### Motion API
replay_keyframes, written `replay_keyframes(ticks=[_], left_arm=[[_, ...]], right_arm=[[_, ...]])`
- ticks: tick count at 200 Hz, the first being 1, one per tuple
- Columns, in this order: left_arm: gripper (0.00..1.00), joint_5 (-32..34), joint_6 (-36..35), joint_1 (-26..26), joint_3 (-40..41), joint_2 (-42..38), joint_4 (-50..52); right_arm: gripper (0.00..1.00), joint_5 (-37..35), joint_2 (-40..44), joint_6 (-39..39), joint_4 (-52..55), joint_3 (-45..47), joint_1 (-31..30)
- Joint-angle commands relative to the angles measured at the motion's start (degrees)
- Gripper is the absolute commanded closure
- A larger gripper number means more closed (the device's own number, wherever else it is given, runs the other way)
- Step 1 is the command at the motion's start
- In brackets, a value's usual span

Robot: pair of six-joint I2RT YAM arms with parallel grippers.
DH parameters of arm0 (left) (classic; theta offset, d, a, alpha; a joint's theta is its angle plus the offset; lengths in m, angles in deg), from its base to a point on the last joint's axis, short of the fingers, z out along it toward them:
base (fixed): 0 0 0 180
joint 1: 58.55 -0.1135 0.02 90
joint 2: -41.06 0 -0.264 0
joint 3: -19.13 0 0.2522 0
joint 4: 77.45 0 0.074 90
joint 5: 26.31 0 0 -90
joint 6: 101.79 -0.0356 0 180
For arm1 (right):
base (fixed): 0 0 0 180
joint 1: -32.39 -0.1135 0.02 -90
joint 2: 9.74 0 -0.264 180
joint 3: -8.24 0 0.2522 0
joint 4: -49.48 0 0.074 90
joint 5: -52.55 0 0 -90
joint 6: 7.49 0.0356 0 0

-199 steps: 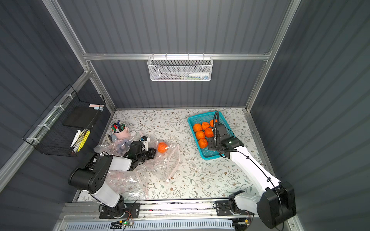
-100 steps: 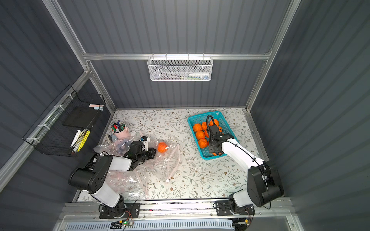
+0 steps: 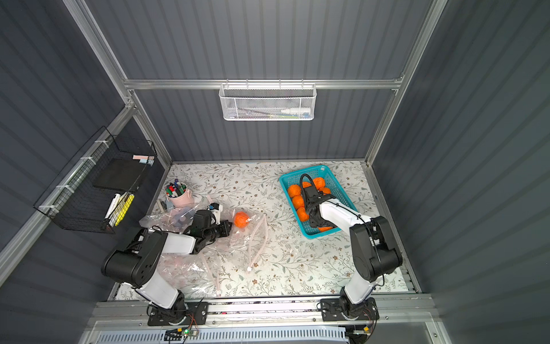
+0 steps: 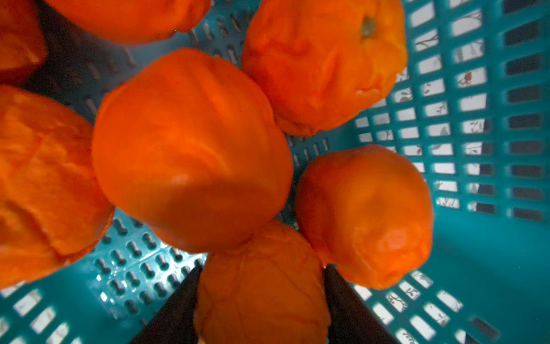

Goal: Open the zip-top bag and take out the orange
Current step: Place the orange in the basket.

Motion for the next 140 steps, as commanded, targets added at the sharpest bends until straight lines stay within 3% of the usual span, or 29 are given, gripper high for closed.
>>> replay_keyframes(ticks=[1, 59, 93, 122, 140], left_arm=[[1.0, 1.43, -0.39, 0.38, 2.0, 2.01, 9.25], [1.0, 1.61, -0.47, 0.39, 1.86, 2.29, 9.13], [1.0, 1.63, -0.49, 0.39, 1.9, 2.12, 9.19], [1.0, 1.67, -0.49, 0.39, 1.88, 2.11, 9.2], [1.0, 1.69, -0.49, 0.39, 1.9, 2.12, 9.18]], right_arm=[[0.37, -1.93, -1.18, 1.46, 2.46, -1.19, 0.1], [0.22, -2.93, 2.04, 2.22, 3.4, -1.37, 0.03], [0.21, -1.13, 6.2, 1.88, 3.7, -2.06, -0.01], [0.22, 4.18, 12.44, 0.28, 1.75, -2.01, -0.01], [0.28, 14.25, 17.36, -3.06, -2.34, -0.5, -0.07]])
